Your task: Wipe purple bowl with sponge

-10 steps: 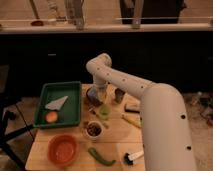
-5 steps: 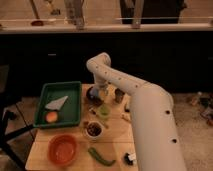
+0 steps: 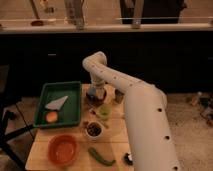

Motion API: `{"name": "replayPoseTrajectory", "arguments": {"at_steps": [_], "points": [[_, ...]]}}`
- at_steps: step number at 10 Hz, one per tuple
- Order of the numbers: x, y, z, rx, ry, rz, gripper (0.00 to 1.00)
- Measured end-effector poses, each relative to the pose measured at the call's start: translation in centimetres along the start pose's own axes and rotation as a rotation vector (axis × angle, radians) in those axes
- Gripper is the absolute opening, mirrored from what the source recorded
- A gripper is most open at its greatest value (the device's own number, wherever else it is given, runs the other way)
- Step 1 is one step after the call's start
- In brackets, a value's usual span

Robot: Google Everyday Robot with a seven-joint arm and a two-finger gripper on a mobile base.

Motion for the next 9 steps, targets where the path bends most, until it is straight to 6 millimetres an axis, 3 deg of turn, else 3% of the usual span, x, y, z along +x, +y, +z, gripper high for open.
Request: {"name": "replayPoseTrajectory", "arguments": {"at_steps": [4,9], "points": [[-0.9,1.5,-0.1,-0.013,-0.009,-0.053,0.0],[1.7,2.1,0.9,-0.06,0.019,-0.018,0.0]]}}
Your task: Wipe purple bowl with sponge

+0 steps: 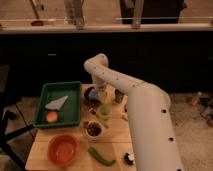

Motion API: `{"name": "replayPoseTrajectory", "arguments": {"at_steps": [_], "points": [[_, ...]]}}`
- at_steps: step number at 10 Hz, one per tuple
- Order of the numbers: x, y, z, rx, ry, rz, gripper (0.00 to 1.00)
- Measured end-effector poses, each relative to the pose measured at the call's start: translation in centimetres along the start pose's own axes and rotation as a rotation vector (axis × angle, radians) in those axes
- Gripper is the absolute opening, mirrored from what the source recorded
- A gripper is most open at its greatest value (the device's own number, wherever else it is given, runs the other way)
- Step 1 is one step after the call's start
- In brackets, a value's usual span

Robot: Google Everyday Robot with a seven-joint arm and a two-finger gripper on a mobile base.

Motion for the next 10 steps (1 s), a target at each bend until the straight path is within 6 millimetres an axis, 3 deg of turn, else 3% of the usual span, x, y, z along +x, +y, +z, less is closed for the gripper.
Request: {"name": "replayPoseTrajectory", "arguments": {"at_steps": [5,10], "points": [[-0.6,-2.3,0.2,0.004,0.023,0.001,0.0],[-2.6,-2.2,-1.3,0.034,0.039,-0.064,0.0]]}}
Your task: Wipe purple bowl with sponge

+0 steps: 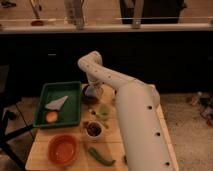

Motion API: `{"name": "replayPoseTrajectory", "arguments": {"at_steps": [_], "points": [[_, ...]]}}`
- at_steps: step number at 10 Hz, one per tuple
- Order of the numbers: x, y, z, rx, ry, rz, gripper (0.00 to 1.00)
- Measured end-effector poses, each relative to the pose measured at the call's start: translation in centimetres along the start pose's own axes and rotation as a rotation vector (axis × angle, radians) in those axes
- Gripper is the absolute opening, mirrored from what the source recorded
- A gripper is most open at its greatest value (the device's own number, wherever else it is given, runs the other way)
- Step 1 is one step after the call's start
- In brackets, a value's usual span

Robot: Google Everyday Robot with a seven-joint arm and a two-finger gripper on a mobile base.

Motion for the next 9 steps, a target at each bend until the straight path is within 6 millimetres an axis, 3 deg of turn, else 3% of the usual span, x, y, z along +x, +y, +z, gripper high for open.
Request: {"name": "replayPoseTrajectory", "arguments": {"at_steps": [4,9], "points": [[-1.2,1.5,-0.4,-0.001,0.022,-0.073,0.0],[0.5,1.5,0.2,-0.027,0.034,-0.044,0.0]]}}
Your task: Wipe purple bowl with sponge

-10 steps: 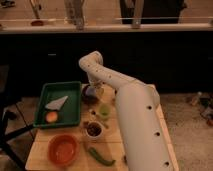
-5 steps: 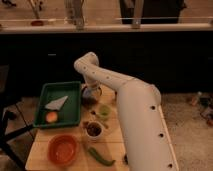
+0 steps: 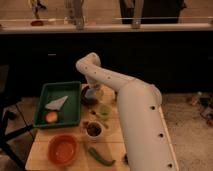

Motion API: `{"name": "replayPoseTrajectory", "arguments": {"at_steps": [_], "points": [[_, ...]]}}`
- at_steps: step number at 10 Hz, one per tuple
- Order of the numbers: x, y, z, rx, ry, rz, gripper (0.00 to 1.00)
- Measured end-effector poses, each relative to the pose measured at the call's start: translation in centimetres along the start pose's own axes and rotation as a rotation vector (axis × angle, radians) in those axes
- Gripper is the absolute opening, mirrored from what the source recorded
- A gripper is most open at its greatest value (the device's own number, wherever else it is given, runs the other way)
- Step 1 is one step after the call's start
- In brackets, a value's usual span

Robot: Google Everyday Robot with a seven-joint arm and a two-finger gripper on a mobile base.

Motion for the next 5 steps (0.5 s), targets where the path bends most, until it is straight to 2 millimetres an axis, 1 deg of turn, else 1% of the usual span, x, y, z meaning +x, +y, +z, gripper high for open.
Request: {"name": "replayPoseTrajectory", "arguments": {"at_steps": [3,5], "points": [[0.7,-1.4,-0.2,0.001,0.006,0.028,0.0],[0.4,-2.0,-0.2,-0.003,0.004,0.026,0.0]]}}
